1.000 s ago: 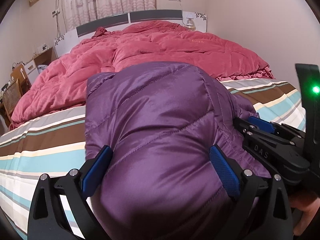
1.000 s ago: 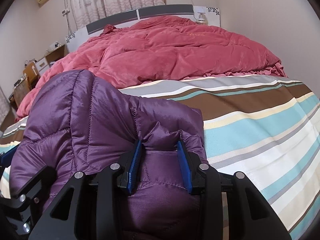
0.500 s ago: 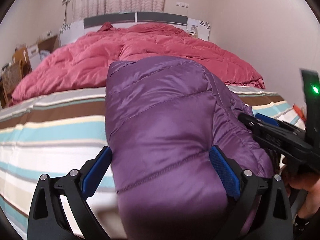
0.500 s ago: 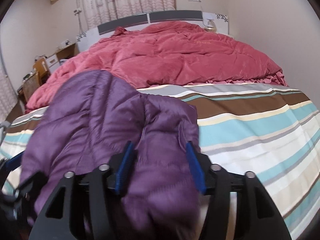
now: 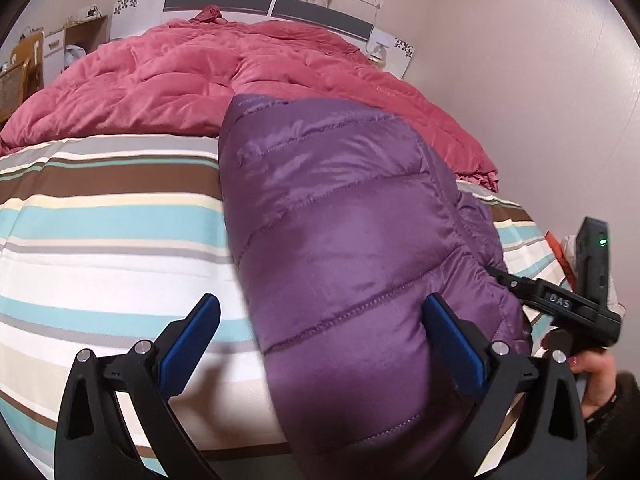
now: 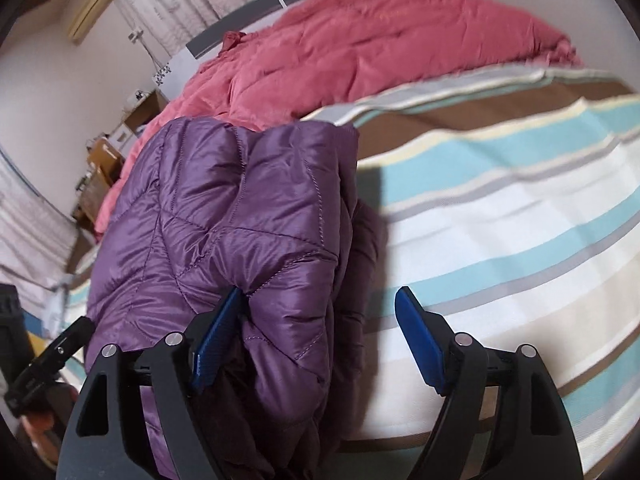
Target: Fold large clothes
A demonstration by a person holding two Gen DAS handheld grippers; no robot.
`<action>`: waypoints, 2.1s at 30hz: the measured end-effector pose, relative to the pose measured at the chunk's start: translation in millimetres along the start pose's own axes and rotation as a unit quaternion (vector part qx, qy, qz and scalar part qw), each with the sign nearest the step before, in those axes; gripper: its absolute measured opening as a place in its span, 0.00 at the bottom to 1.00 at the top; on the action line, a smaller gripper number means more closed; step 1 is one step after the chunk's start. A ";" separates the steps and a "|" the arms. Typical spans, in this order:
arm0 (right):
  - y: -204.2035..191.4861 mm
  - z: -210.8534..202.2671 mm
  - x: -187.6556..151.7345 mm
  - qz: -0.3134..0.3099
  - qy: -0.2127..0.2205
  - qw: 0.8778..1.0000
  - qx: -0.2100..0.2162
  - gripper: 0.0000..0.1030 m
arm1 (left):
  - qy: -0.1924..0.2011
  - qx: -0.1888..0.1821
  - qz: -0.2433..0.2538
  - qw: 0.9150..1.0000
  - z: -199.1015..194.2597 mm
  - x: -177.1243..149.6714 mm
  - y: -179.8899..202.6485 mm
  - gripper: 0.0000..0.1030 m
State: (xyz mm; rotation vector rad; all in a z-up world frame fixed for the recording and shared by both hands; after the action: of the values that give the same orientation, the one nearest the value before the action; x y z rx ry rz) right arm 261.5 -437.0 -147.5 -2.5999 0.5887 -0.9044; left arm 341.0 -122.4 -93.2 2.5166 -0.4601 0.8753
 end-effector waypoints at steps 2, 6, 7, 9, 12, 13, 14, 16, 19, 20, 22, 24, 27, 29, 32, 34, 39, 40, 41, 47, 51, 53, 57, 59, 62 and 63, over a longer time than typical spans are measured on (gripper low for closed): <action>1.5 5.3 2.9 0.008 -0.010 1.000 0.014 0.75 | -0.002 -0.005 -0.001 1.000 2.4 3.3 -1.3 0.98; 5.7 17.8 7.0 0.025 -0.030 0.998 0.040 0.75 | -0.044 -0.030 -0.010 0.999 25.6 7.9 -5.5 0.98; 6.7 20.8 6.6 0.030 -0.036 0.998 0.045 0.75 | -0.048 -0.036 -0.013 0.998 27.3 7.5 -7.2 0.98; 10.2 27.0 5.3 0.049 -0.047 0.996 0.063 0.75 | -0.061 -0.059 -0.028 0.996 33.7 5.5 -10.0 0.98; 7.9 29.7 3.6 0.043 -0.048 0.995 0.079 0.64 | -0.076 -0.091 -0.037 0.992 40.4 0.1 -8.7 0.98; 4.7 31.3 2.4 0.042 -0.052 0.993 0.093 0.58 | -0.079 -0.098 -0.036 0.991 42.4 -2.2 -6.5 0.98; 3.5 31.9 1.6 0.045 -0.052 0.993 0.097 0.54 | -0.078 -0.096 -0.032 0.992 43.2 -3.7 -4.8 0.98; 0.8 31.5 1.5 0.048 -0.050 0.992 0.108 0.46 | -0.071 -0.094 -0.017 0.993 42.2 -4.5 3.0 0.89; -3.2 26.3 0.3 0.044 -0.041 0.992 0.111 0.37 | -0.061 -0.081 0.007 0.995 35.4 -4.0 10.9 0.76; -4.2 24.0 0.5 0.042 -0.038 0.992 0.112 0.34 | -0.059 -0.078 0.012 0.995 32.6 -4.5 12.8 0.73; -7.0 19.3 1.0 0.039 -0.030 0.992 0.116 0.31 | -0.053 -0.072 0.022 0.996 27.8 -3.6 15.1 0.66; -11.6 16.8 3.9 0.037 -0.020 0.991 0.124 0.28 | -0.048 -0.068 0.024 0.996 21.6 -3.8 16.1 0.62; -16.0 8.6 4.2 0.030 -0.004 0.991 0.132 0.27 | -0.035 -0.061 0.037 0.997 11.6 -4.5 20.8 0.57; -19.0 3.6 3.2 0.024 0.002 0.991 0.135 0.27 | -0.027 -0.057 0.045 0.997 4.9 -5.0 22.9 0.55; -21.6 -5.6 -0.4 0.018 0.011 0.990 0.141 0.27 | -0.010 -0.052 0.063 0.997 -7.0 -4.0 26.8 0.53; -24.2 -8.1 -0.5 0.015 0.015 0.990 0.143 0.27 | -0.001 -0.052 0.071 0.996 -16.2 -3.7 29.3 0.53; -31.0 -26.2 -8.3 0.015 0.030 0.987 0.158 0.27 | 0.021 -0.048 0.087 0.995 -38.9 -9.3 29.9 0.52; -33.6 -29.6 -9.8 0.014 0.033 0.986 0.161 0.27 | 0.025 -0.048 0.086 0.995 -43.4 -10.9 28.0 0.52; -36.3 -32.9 -12.5 0.012 0.034 0.986 0.163 0.27 | 0.029 -0.047 0.086 0.995 -48.1 -12.4 25.9 0.52; -63.8 -49.1 -26.0 -0.008 0.038 0.984 0.174 0.27 | 0.048 -0.049 0.065 0.996 -75.0 -23.6 2.4 0.52; -88.0 -54.9 -36.8 -0.026 0.035 0.983 0.181 0.27 | 0.058 -0.045 0.048 0.996 -90.0 -32.8 -17.4 0.52; -102.2 -55.6 -41.8 -0.038 0.031 0.982 0.184 0.27 | 0.064 -0.040 0.040 0.996 -100.1 -38.3 -29.7 0.52; -127.9 -53.3 -51.4 -0.058 0.022 0.980 0.191 0.27 | 0.074 -0.029 0.023 0.997 -119.4 -51.5 -51.5 0.52; -140.6 -50.1 -55.7 -0.066 0.016 0.978 0.196 0.27 | 0.081 -0.021 0.017 0.996 -127.5 -56.3 -64.6 0.53; -160.3 -44.4 -62.5 -0.076 0.007 0.976 0.205 0.27 | 0.086 -0.008 0.007 0.996 -135.9 -62.1 -82.4 0.53; -167.9 -41.8 -64.9 -0.080 0.004 0.975 0.207 0.27 | 0.087 -0.005 0.003 0.996 -137.3 -63.7 -87.2 0.53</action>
State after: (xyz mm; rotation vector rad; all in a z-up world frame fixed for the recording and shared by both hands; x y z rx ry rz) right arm 234.0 -268.1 -77.7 -2.2865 0.1656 -0.9675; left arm 262.9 30.8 -62.7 2.4047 -0.4133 1.0809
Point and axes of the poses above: each gripper's, at about its wrist camera, not at the fingertips, and z roughly the way its jaws point, y to its right, x to its top, the point moved 3 cm from there along z, roughly the way its jaws point, and after that the axes turned 2 degrees about x, right-handed, at the moved point
